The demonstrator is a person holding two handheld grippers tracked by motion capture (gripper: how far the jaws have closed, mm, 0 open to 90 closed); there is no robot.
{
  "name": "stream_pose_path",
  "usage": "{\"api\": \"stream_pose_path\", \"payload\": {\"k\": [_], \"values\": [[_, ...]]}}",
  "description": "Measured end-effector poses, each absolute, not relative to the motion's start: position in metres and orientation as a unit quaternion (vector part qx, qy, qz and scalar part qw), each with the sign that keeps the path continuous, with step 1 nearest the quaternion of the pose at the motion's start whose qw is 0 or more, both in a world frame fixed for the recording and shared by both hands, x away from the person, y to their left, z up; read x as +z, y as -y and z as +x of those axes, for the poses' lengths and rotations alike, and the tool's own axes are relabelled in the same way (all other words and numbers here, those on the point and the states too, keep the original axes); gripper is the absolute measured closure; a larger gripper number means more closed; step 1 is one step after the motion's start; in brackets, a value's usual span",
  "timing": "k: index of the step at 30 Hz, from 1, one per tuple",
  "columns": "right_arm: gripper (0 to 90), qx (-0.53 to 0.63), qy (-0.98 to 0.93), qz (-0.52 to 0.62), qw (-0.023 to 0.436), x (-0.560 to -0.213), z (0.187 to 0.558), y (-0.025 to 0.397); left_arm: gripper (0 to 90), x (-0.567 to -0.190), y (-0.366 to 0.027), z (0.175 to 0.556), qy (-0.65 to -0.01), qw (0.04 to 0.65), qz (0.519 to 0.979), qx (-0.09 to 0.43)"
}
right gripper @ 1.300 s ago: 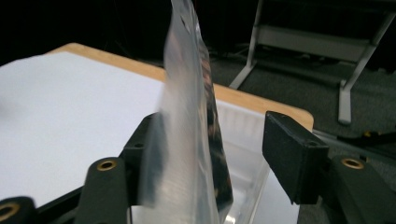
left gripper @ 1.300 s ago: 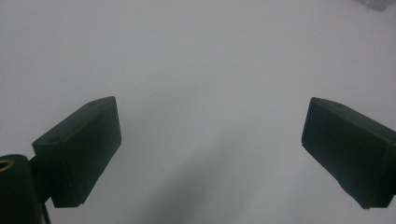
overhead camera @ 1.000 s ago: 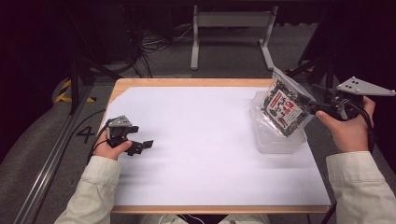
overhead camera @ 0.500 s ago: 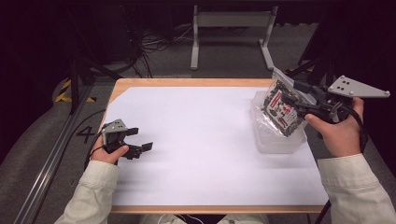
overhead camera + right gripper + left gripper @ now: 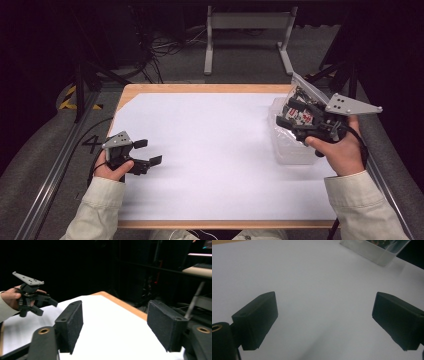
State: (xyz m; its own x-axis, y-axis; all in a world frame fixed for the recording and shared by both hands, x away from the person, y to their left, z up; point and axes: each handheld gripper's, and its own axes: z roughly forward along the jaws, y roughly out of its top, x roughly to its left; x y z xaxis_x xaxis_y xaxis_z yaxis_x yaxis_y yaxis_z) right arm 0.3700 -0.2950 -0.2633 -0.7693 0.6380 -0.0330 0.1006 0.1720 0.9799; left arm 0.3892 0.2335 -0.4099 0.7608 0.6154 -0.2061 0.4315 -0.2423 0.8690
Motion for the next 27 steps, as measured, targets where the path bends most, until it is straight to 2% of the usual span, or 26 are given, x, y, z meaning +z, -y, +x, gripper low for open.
{"api": "stream_pose_path", "payload": {"k": [10,19,21,27], "values": [[27.9,0.585,-0.742,0.245,0.216,-0.307,0.368,0.262,6.4,-0.421,-0.235,0.385,-0.347,0.515,0.779,0.091],[27.5,0.595,-0.731,0.261,0.209,-0.343,0.369,0.263,4.6,-0.421,-0.23,0.376,-0.341,0.493,0.793,0.111],[27.5,0.59,-0.736,0.262,0.205,-0.355,0.37,0.264,5.1,-0.424,-0.23,0.372,-0.333,0.516,0.781,0.116],[27.5,0.586,-0.738,0.264,0.203,-0.376,0.369,0.265,4.3,-0.428,-0.231,0.368,-0.327,0.521,0.779,0.121]]}}
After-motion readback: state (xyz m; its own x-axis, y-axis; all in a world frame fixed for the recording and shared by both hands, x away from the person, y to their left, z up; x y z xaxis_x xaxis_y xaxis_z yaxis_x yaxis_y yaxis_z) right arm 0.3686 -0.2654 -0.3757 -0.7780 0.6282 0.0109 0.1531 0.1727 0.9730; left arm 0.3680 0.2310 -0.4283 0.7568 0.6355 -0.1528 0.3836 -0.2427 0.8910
